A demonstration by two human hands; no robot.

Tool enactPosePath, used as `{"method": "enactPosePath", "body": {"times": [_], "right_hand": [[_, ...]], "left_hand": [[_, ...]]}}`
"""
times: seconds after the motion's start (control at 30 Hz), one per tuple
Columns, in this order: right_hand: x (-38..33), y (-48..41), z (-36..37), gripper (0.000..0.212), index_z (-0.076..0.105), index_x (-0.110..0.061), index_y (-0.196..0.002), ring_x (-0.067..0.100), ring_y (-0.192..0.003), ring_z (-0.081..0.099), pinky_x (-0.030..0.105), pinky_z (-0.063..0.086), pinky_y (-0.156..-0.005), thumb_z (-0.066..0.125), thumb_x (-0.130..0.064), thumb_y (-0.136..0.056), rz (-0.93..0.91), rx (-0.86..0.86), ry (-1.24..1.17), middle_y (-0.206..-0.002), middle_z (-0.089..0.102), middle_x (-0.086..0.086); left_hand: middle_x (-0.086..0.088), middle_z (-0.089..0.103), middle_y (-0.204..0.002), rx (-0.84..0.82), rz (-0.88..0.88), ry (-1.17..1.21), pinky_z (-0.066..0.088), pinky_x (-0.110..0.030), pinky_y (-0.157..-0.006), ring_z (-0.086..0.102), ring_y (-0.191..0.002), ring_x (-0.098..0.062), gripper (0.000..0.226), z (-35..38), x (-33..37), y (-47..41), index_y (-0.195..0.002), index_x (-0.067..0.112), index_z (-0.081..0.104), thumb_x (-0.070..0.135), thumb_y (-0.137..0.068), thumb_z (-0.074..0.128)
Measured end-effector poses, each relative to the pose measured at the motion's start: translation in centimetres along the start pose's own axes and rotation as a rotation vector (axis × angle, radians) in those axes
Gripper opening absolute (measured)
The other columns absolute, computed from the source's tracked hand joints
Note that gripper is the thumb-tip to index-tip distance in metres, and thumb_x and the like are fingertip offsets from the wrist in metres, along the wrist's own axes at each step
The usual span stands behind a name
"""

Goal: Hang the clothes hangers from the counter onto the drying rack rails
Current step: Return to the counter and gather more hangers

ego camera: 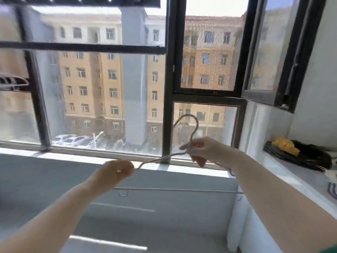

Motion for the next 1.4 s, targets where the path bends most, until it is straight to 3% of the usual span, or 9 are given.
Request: {"method": "enactPosePath", "body": {"times": [0.1, 0.23, 0.43, 0.67, 0.83, 0.93, 1.03, 1.17, 1.4], "right_hand": [[-4.3, -4.2, 4.8, 0.02, 0.064, -0.018, -0.085, 0.01, -0.04, 0.055, 0.019, 0.047, -0.042, 0.051, -0.006, -0.093, -0.052, -0.095, -0.122, -0.057, 0.055, 0.003], [-9.7, -9.7, 10.3, 0.019, 0.06, -0.011, -0.086, 0.014, -0.04, 0.06, 0.022, 0.051, -0.041, 0.046, -0.001, -0.094, -0.108, -0.148, -0.335, -0.067, 0.061, 0.008], [-16.8, -18.1, 18.3, 0.014, 0.052, -0.004, -0.084, 0.018, -0.045, 0.065, 0.024, 0.054, -0.042, 0.044, 0.002, -0.093, -0.115, -0.273, -0.642, -0.082, 0.063, 0.013], [-25.0, -26.6, 25.8, 0.017, 0.052, 0.007, -0.105, 0.021, -0.053, 0.061, 0.025, 0.054, -0.044, 0.04, -0.001, -0.097, -0.108, -0.348, -0.709, -0.084, 0.053, 0.013], [-30.4, -30.9, 30.4, 0.026, 0.049, 0.008, -0.119, 0.026, -0.077, 0.06, 0.025, 0.057, -0.059, 0.041, -0.002, -0.097, -0.186, -0.375, -0.699, -0.126, 0.049, 0.024], [-32.9, -32.9, 32.9, 0.027, 0.048, 0.011, -0.12, 0.036, -0.108, 0.056, 0.036, 0.051, -0.084, 0.038, 0.002, -0.097, -0.21, -0.356, -0.728, -0.101, 0.052, 0.018], [-35.1, -34.6, 35.4, 0.024, 0.051, 0.009, -0.116, 0.024, -0.08, 0.056, 0.041, 0.049, -0.091, 0.04, 0.003, -0.096, -0.201, -0.334, -0.764, -0.078, 0.043, 0.006], [-38.1, -37.3, 38.0, 0.022, 0.053, 0.003, -0.114, 0.023, -0.075, 0.052, 0.04, 0.05, -0.088, 0.04, 0.0, -0.097, -0.228, -0.295, -0.713, -0.075, 0.042, 0.005], [-43.9, -43.8, 41.6, 0.031, 0.051, 0.0, -0.124, 0.011, -0.067, 0.044, 0.031, 0.051, -0.078, 0.043, -0.013, -0.097, -0.324, -0.188, -0.463, -0.08, 0.051, 0.003]], "left_hand": [[-0.001, 0.061, -0.114, 0.29, -0.136, -0.123, 0.034, -0.026, -0.091, 0.053, -0.11, -0.017, 0.025, -6.1, -4.0, 2.8, -0.108, 0.02, 0.066, 0.014, -0.083, 0.064], [-0.017, 0.055, -0.124, 0.603, -0.307, -0.27, 0.034, -0.037, -0.095, 0.047, -0.117, -0.034, 0.039, -13.3, -8.3, 7.0, -0.121, 0.005, 0.056, 0.013, -0.083, 0.064], [-0.004, 0.062, -0.091, 0.598, -0.384, -0.152, 0.037, -0.006, -0.069, 0.059, -0.094, -0.02, 0.011, -18.6, -14.5, 9.1, -0.096, 0.014, 0.064, 0.013, -0.086, 0.06], [0.013, 0.06, -0.064, 0.598, -0.401, -0.02, 0.04, -0.009, -0.063, 0.056, -0.058, 0.011, 0.02, -24.1, -17.8, 5.5, -0.071, 0.028, 0.056, 0.021, -0.09, 0.054], [0.008, 0.061, -0.073, 0.626, -0.445, 0.125, 0.042, -0.013, -0.063, 0.057, -0.061, 0.001, 0.017, -25.8, -20.3, 3.1, -0.076, 0.026, 0.055, 0.032, -0.091, 0.05], [0.004, 0.059, -0.073, 0.626, -0.53, 0.203, 0.042, -0.021, -0.066, 0.055, -0.066, -0.01, 0.014, -25.8, -22.7, 2.4, -0.078, 0.026, 0.055, 0.037, -0.085, 0.058], [0.007, 0.055, -0.069, 0.535, -0.598, 0.082, 0.043, -0.015, -0.06, 0.055, -0.063, -0.006, 0.015, -26.4, -25.0, 1.6, -0.081, 0.026, 0.051, 0.032, -0.081, 0.064], [0.002, 0.057, -0.054, 0.559, -0.624, 0.125, 0.045, -0.014, -0.048, 0.051, -0.036, -0.002, 0.021, -30.0, -28.9, 1.5, -0.07, 0.017, 0.053, 0.009, -0.089, 0.05], [0.002, 0.06, -0.07, 0.655, -0.578, -0.147, 0.036, -0.012, -0.042, 0.053, -0.047, -0.007, 0.027, -42.6, -36.3, 2.1, -0.071, 0.023, 0.051, 0.021, -0.096, 0.041]]}}
Point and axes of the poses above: each hand's wrist, its own y-axis away from the middle knuckle, its own z-axis out of the palm, x = y × z, the point moved 7 cm from there along -y, towards the middle knuckle
